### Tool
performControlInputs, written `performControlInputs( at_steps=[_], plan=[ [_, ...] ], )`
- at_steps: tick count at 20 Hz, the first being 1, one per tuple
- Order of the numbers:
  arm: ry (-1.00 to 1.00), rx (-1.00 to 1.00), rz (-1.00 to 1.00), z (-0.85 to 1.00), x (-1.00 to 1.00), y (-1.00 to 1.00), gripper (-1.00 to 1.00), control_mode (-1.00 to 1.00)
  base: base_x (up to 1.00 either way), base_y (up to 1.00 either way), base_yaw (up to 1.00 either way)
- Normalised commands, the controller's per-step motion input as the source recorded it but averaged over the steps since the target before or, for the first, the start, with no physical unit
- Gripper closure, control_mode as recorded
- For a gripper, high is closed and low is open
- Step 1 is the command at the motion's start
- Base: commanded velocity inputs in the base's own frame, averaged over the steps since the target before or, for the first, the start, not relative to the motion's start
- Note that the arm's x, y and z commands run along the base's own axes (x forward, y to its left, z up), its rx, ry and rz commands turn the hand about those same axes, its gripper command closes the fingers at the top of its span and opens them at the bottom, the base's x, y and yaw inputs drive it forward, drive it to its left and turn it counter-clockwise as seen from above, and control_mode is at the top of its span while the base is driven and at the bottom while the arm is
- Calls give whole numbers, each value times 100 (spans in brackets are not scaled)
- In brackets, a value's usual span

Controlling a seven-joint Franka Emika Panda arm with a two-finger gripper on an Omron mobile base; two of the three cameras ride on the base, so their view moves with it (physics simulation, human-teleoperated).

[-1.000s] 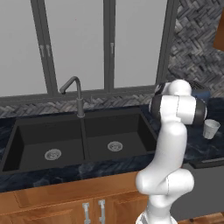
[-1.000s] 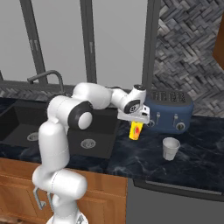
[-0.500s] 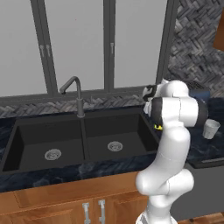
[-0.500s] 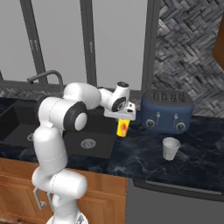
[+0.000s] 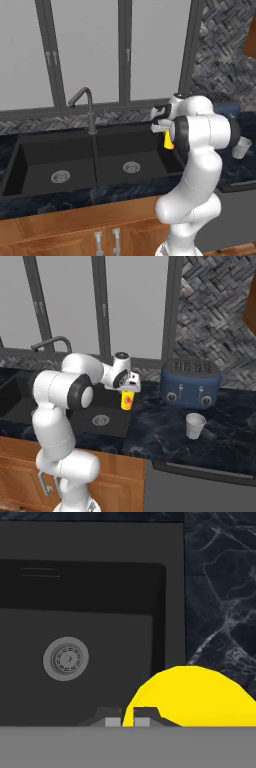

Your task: Place the glass cup in the left basin and the cup in the right basin of the sink.

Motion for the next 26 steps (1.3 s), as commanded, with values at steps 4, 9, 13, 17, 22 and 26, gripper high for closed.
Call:
performControlInputs(
  at_steps=[4, 9, 13, 17, 22, 26],
  plan=[
    [-12, 0, 0, -13, 0, 45, 100, -100, 0, 0, 0],
    [-13, 0, -1, -18, 0, 44, 100, -100, 0, 0, 0],
    [-9, 0, 0, -32, 0, 42, 100, -100, 0, 0, 0],
    [-4, 0, 0, -36, 0, 35, 100, -100, 0, 0, 0],
    [-3, 0, 0, -31, 0, 26, 100, -100, 0, 0, 0],
    [-7, 0, -1, -29, 0, 25, 100, -100, 0, 0, 0]
  ],
)
